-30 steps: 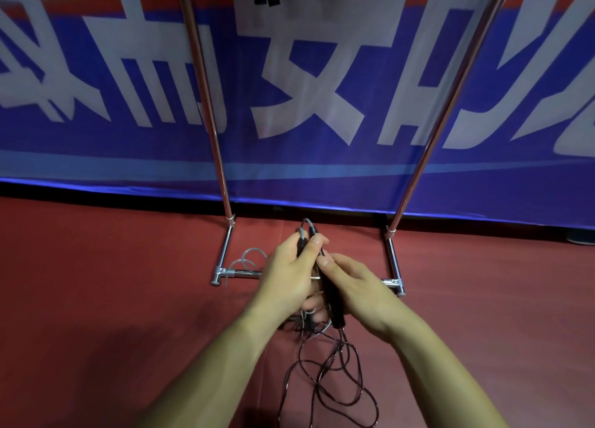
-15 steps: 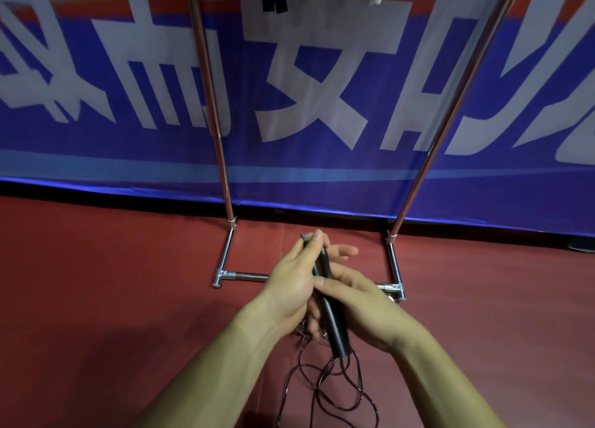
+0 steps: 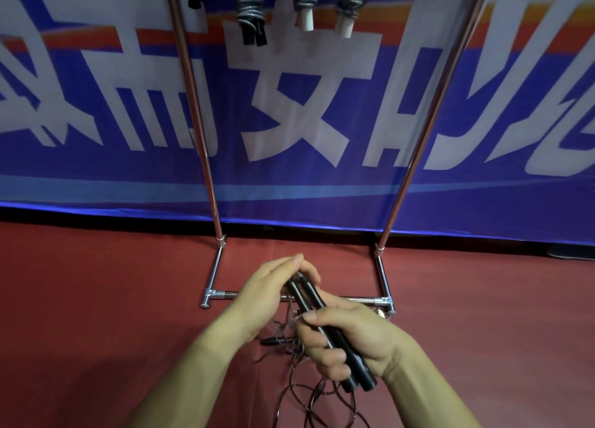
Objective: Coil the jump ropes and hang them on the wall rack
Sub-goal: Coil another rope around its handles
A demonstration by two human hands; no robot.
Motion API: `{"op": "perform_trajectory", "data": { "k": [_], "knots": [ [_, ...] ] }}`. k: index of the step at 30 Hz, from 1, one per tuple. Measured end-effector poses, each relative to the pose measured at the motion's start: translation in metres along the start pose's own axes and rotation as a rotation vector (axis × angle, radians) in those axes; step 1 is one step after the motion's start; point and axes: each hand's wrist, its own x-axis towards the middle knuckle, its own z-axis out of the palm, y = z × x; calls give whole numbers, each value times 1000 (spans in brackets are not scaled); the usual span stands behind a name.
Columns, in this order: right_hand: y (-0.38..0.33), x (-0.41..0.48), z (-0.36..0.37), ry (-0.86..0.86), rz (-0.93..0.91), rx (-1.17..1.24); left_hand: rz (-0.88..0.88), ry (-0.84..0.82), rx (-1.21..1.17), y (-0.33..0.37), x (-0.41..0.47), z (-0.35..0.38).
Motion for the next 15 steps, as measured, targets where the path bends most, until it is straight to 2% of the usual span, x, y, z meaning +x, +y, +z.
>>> {"op": "perform_trajectory", "data": {
  "k": [3, 6, 7, 9, 11, 13, 15],
  "knots": [
    [-2, 3, 1, 16, -87, 93, -209, 23, -193, -8, 1, 7],
    [-13, 4, 1, 174, -161, 82, -279, 37, 6, -15, 1, 15],
    [-18, 2, -2, 269, -176, 12, -248, 7, 189, -17, 0, 14],
    [-25, -3, -14, 579, -163, -311, -130, -71, 676, -18, -3, 9],
    [-22, -7, -31, 856, -74, -820, -13, -44, 966, -16, -7, 7],
    [-12, -8, -39, 863, 51, -1214, 78, -10, 1167, -10, -8, 10],
    [1, -3, -42, 768, 206, -1366, 149, -21, 1245, -11, -7, 8]
  ]
}}
